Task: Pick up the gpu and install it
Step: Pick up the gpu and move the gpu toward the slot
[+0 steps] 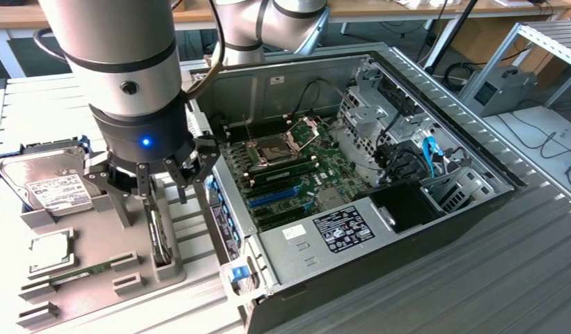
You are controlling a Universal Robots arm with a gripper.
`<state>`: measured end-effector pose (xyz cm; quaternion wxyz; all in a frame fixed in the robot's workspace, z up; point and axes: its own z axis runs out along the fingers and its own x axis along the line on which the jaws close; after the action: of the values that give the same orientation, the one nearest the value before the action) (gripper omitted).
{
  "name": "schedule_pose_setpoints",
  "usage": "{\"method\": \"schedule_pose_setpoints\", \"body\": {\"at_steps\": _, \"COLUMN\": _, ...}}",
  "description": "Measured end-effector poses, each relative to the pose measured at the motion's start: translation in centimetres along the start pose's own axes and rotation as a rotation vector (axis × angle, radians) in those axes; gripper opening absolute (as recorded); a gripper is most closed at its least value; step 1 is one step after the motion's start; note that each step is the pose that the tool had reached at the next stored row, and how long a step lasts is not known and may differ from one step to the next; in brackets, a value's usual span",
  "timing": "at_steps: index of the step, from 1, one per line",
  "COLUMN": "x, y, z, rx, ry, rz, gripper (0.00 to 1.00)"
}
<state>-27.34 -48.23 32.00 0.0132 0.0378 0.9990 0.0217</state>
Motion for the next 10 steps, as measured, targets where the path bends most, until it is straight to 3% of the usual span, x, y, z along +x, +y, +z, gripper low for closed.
{"method": "schedule_pose_setpoints", "body": {"at_steps": 10, "x": 0.04, "y": -0.01, "z": 0.25, "rx": 0.0, "ry": 0.0, "rz": 0.0, "gripper": 0.42}}
